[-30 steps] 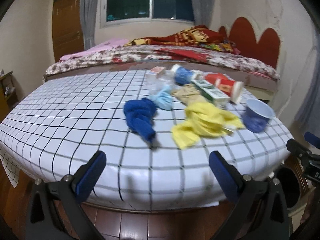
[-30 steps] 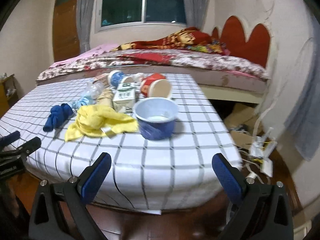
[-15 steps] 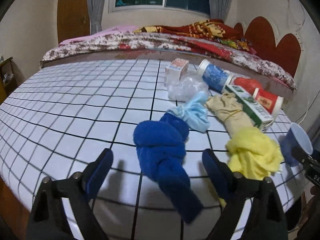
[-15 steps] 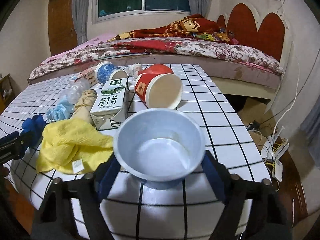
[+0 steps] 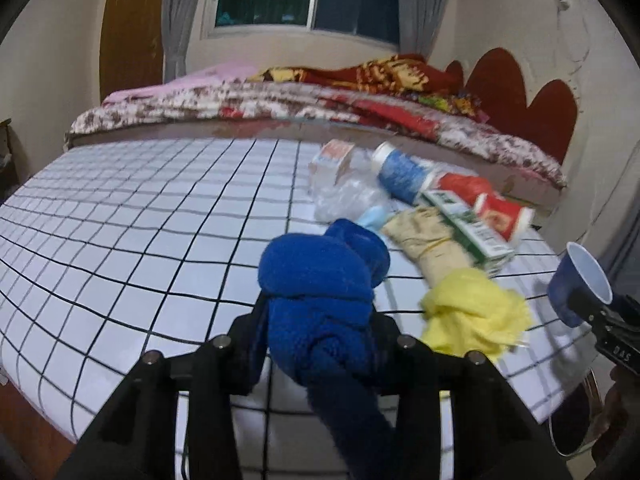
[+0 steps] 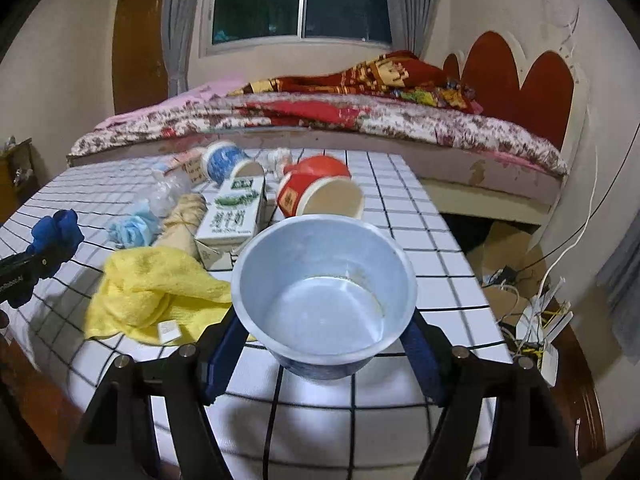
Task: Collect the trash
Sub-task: 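Carry both items over the black bin and open both tools to drop them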
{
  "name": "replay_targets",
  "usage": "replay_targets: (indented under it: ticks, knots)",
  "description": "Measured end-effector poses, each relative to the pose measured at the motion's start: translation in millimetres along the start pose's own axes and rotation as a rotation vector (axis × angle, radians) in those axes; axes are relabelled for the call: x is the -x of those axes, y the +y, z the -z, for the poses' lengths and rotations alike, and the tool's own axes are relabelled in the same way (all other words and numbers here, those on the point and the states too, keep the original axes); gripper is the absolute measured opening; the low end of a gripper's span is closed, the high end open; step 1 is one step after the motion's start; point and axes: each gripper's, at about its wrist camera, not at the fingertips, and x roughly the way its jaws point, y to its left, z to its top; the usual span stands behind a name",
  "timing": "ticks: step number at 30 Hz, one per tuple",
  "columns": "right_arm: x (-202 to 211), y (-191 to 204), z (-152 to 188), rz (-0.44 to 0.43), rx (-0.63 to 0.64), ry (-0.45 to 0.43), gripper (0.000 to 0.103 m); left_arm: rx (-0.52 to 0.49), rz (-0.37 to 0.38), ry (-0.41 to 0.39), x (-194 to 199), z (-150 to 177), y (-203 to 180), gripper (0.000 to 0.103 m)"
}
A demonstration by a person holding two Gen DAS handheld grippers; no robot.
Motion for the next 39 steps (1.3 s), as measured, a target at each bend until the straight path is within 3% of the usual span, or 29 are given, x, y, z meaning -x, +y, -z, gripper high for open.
replay_targets:
  ticks: [4,10,20,31,39]
  knots:
    - [30.2,-6.0,2.3,0.005,0.014,-0.05,0.075,-0.026,0.047,-0.04,19.9,-4.2,-19.9,0.041]
    - [76.6,-34.2,13.6,0.033,-0.007,-0.104,0.075,-0.119,0.156,-0.056,37.7,0.4,-79.7,0.041]
    - [136.9,-116.7,53.6,0.177,-0.085,-0.124,0.075,-0.273,0.372,-0.013,41.9,24.1,-190.6,0.041]
    - [187.3,-203.6,115.8,0.323,-0.182,-0.056,0.075,-0.458,0.621,0.083,53.9,77.5,-314.4,0.041]
    - [177.0,-244.0,164.5,0.297,-0.23,0.069,0.075,-0.55,0.713,0.249,30.9,132.6,-376.1,0.041]
